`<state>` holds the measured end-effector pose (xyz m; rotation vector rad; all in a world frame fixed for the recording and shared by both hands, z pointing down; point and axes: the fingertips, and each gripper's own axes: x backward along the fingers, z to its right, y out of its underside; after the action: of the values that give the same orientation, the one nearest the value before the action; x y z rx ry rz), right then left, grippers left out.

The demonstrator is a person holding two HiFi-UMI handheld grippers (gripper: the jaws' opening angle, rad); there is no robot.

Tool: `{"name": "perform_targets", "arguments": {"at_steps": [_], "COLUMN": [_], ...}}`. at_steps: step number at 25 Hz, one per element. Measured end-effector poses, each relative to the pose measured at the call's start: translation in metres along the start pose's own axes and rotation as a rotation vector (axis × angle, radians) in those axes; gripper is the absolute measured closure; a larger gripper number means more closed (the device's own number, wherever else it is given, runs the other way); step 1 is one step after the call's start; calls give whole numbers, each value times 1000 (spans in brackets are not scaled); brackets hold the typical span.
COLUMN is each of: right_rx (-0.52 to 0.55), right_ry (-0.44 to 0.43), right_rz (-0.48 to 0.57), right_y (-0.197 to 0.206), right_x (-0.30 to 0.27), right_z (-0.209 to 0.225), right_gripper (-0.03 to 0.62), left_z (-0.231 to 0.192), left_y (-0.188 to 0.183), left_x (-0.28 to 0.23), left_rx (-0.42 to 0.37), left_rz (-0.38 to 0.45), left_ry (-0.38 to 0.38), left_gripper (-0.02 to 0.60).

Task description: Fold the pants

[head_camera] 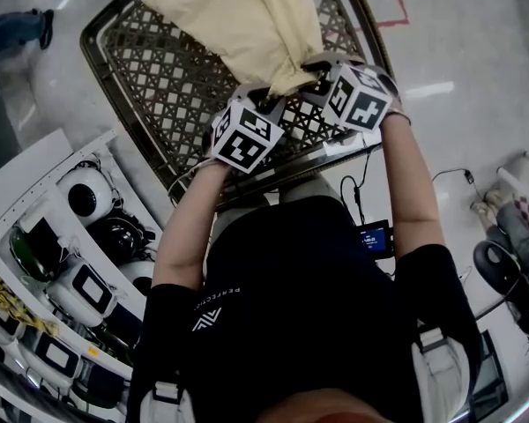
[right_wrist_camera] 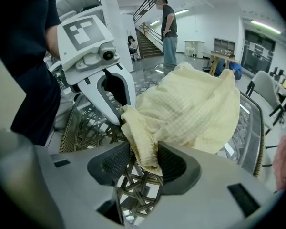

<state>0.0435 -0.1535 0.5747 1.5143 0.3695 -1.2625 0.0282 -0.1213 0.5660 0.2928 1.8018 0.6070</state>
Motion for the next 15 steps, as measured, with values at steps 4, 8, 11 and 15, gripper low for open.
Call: {"name": "perform_targets", "arguments": {"at_steps": [4, 8, 11, 15], "right_rx": [55, 84, 79, 64], "right_ry": [66, 97, 96, 72], "right_rz": [-34, -69, -73, -57], "right_y": [2, 2, 0, -7], "right_x": [-1, -1, 0, 6], "right_z": [6, 8, 6, -1], "right_gripper": [438, 472, 484, 488], "left_z": [-3, -2, -2, 0], "left_y": [-12, -20, -18, -16], "left_x": [15, 22, 25, 33], "left_rx": [101, 114, 107, 93], "left_rz": [67, 94, 90, 87], "left_ry": [31, 32, 25, 20], "left_gripper": [505, 508, 508, 508]}}
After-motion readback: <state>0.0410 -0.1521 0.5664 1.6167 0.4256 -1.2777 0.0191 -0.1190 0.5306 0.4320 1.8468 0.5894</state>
